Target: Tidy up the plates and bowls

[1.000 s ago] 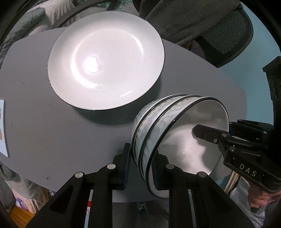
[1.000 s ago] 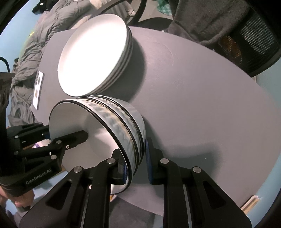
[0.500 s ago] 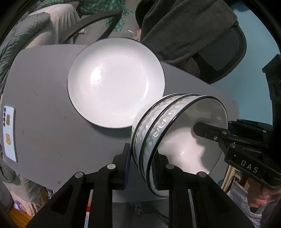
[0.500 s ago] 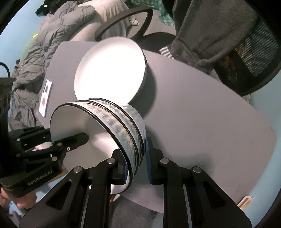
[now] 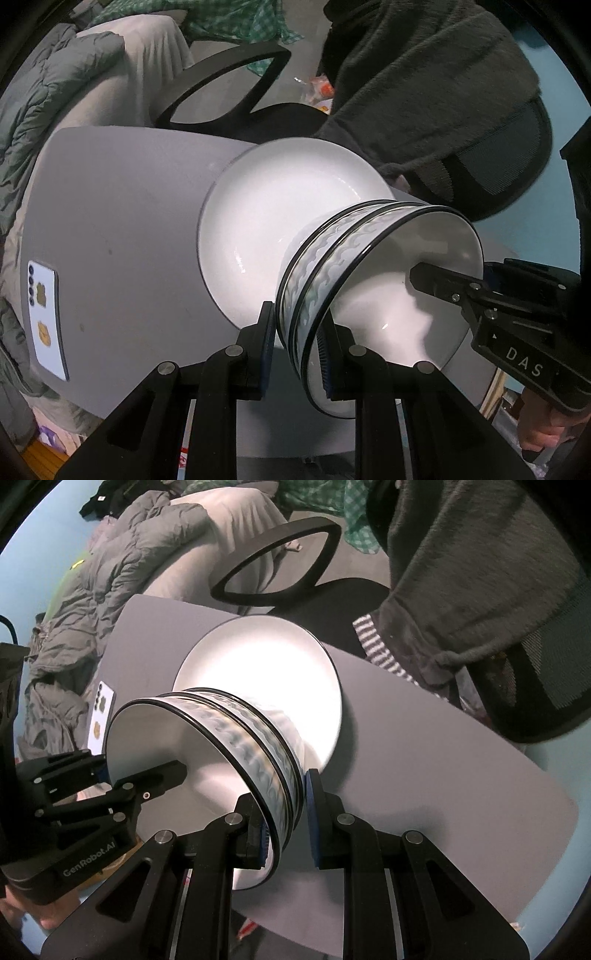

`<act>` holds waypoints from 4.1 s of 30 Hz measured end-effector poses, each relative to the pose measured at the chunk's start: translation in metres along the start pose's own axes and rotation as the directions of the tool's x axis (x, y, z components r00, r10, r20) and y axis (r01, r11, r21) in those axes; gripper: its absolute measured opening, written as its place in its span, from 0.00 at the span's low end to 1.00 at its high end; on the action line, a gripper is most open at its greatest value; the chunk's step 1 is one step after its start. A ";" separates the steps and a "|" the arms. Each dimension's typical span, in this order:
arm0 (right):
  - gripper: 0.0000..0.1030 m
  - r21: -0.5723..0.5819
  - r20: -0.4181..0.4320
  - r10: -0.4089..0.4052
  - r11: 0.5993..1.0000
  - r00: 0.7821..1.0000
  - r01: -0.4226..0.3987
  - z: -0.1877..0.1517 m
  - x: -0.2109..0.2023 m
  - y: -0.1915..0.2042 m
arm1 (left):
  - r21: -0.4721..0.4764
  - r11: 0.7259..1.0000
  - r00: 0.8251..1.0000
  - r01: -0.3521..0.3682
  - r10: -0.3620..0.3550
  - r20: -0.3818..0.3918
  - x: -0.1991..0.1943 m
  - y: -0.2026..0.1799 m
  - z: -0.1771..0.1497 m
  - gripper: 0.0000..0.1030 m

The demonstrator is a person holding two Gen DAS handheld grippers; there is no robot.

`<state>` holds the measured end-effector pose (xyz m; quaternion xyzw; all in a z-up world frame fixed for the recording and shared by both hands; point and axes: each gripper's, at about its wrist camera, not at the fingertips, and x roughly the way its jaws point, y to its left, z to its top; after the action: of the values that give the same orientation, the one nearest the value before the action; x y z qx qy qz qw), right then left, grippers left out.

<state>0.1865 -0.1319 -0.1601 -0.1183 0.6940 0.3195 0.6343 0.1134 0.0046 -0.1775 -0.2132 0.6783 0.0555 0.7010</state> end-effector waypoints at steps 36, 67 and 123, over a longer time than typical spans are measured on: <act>0.61 0.044 0.239 -0.187 0.982 0.953 0.181 0.025 -0.047 0.026 | 0.028 0.994 0.930 -0.108 0.091 0.357 -0.076 0.010 0.006 0.53; 0.70 0.170 0.552 -0.387 0.919 0.739 0.355 -0.085 -0.186 0.110 | 0.032 0.995 0.760 -0.096 0.052 0.648 -0.220 0.024 -0.082 0.78; 0.70 0.236 0.541 -0.380 0.925 0.750 0.298 -0.121 -0.201 0.098 | 0.110 0.975 0.760 -0.193 0.078 0.646 -0.231 0.005 -0.119 0.79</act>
<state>0.0673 -0.1771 0.0600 -0.0970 0.4551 0.1721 0.8683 -0.0155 0.0131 0.0477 -0.0714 0.4161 0.1172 0.8989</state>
